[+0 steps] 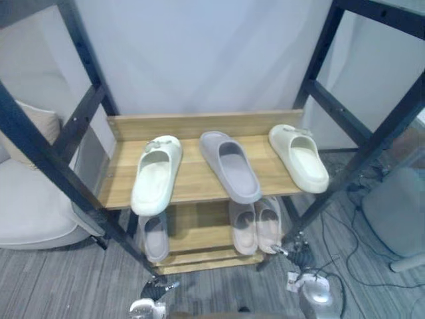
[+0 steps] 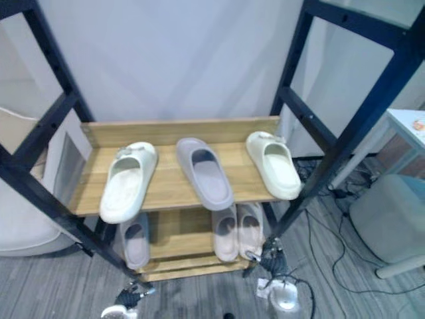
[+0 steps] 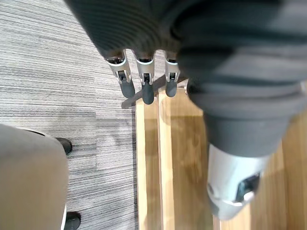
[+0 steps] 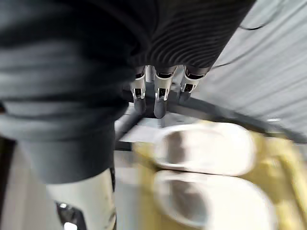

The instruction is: Organize the slippers on the shoe rack

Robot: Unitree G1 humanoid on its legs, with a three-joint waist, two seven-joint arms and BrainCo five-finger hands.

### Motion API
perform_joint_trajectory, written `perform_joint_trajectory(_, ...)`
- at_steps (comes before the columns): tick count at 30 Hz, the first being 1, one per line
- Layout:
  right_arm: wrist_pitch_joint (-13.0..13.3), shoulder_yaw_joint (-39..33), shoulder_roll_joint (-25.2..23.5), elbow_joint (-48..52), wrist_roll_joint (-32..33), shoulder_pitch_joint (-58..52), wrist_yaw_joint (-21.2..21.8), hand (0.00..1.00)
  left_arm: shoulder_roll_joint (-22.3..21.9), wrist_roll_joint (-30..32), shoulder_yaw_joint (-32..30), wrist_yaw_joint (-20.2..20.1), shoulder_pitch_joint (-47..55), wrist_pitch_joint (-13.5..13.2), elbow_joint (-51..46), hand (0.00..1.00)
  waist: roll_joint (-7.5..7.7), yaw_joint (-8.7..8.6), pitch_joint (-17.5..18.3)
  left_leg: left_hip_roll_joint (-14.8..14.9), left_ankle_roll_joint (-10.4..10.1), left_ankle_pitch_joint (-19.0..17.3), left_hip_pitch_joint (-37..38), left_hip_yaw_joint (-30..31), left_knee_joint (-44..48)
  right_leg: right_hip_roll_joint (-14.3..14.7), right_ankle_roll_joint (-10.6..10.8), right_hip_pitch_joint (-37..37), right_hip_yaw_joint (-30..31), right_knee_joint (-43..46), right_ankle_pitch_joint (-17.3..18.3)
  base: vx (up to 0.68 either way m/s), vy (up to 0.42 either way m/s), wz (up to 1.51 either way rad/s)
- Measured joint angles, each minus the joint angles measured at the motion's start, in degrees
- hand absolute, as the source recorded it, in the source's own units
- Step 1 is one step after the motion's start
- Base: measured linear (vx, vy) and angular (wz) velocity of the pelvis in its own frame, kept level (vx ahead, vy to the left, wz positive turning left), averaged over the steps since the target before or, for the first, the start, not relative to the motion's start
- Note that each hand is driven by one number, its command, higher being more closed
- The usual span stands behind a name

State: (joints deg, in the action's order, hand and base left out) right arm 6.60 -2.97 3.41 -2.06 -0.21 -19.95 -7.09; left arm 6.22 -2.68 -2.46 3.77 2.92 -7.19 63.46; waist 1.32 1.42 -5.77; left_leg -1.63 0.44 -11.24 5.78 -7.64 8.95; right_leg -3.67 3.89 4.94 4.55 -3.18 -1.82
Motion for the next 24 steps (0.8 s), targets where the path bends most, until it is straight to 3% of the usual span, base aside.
perform_joint_trajectory(4, 2.0, 1.0, -0.7, 9.0, -2.7, -1.8, 0.3, 0.00, 0.2, 1.3, 1.4, -0.1, 0.1, -0.2, 0.1, 0.00, 0.19, -1.17, 0.0, 0.2, -0.2, -0.1, 0.5, -0.7, -0.1, 0.3, 0.1, -0.3, 1.3, 0.5, -0.1, -0.03, -0.009, -0.17)
perform_joint_trajectory(15, 5.0, 1.5, -0.9, 22.7, -4.3, -4.2, 1.5, 0.00, 0.3, 1.5, 3.7, -0.3, 0.2, -1.3, 0.1, 0.00, -0.05, -1.48, -0.1, 0.4, -0.9, -0.6, 1.0, -2.7, 0.0, 0.5, 0.1, -1.0, 3.0, 1.1, -0.7, -0.04, -0.011, -0.10)
perform_joint_trajectory(24, 6.3, 1.8, 3.2, 23.9, -3.8, 4.9, 1.9, 0.00, 0.2, 3.1, 4.6, -0.8, 0.2, -2.1, -0.2, 0.00, 0.04, -1.35, -0.1, -0.1, -0.5, -0.7, 0.3, -0.9, 0.3, -0.1, 0.4, -1.0, 1.4, 1.7, -0.4, -0.01, -0.003, 0.09)
